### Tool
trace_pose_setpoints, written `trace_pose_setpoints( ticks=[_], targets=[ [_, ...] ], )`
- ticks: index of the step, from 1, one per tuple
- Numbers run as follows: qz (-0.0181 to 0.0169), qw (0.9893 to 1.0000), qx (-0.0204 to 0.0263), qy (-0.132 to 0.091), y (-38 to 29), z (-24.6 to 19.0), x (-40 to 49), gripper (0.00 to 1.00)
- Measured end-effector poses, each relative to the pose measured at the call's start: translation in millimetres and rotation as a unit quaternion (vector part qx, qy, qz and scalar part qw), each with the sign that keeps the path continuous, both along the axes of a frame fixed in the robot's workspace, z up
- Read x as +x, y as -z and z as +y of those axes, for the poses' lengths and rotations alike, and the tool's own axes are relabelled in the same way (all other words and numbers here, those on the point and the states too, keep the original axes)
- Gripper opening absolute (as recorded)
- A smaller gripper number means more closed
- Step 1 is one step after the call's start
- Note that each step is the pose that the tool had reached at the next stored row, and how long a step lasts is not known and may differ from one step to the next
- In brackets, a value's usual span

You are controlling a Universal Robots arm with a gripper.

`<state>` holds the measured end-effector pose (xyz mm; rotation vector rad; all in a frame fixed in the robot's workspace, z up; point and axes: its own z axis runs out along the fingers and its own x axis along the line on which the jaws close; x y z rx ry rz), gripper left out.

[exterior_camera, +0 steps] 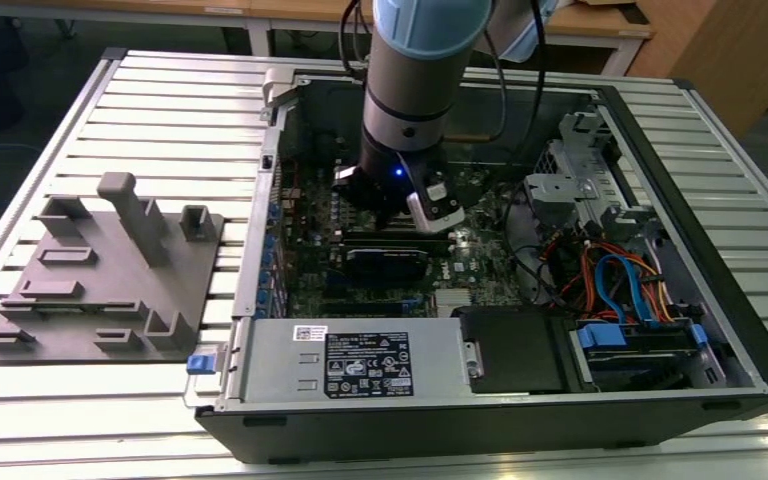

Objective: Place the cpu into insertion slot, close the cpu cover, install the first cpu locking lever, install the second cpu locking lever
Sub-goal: 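Install the second cpu locking lever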

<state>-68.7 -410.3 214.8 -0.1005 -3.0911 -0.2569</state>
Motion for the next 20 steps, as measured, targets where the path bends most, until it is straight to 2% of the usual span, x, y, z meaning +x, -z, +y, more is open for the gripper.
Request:
trace_pose_setpoints(
  ticks=[5,7,13,18,20],
  targets=[
    [0.0000,0.9999,0.0108,0.000,2.6,-4.2,-3.1,0.10],
    [-0.0001,0.9999,0.0129,0.000,4.2,-5.1,-4.2,0.10],
    [0.0000,0.9998,0.0176,0.001,11.5,-5.3,-5.4,0.10],
    [0.0000,0.9996,0.0276,0.001,15.3,-5.3,-6.9,0.10],
    [0.0000,0.9996,0.0295,0.001,15.5,-5.3,-7.9,0.10]
  ],
)
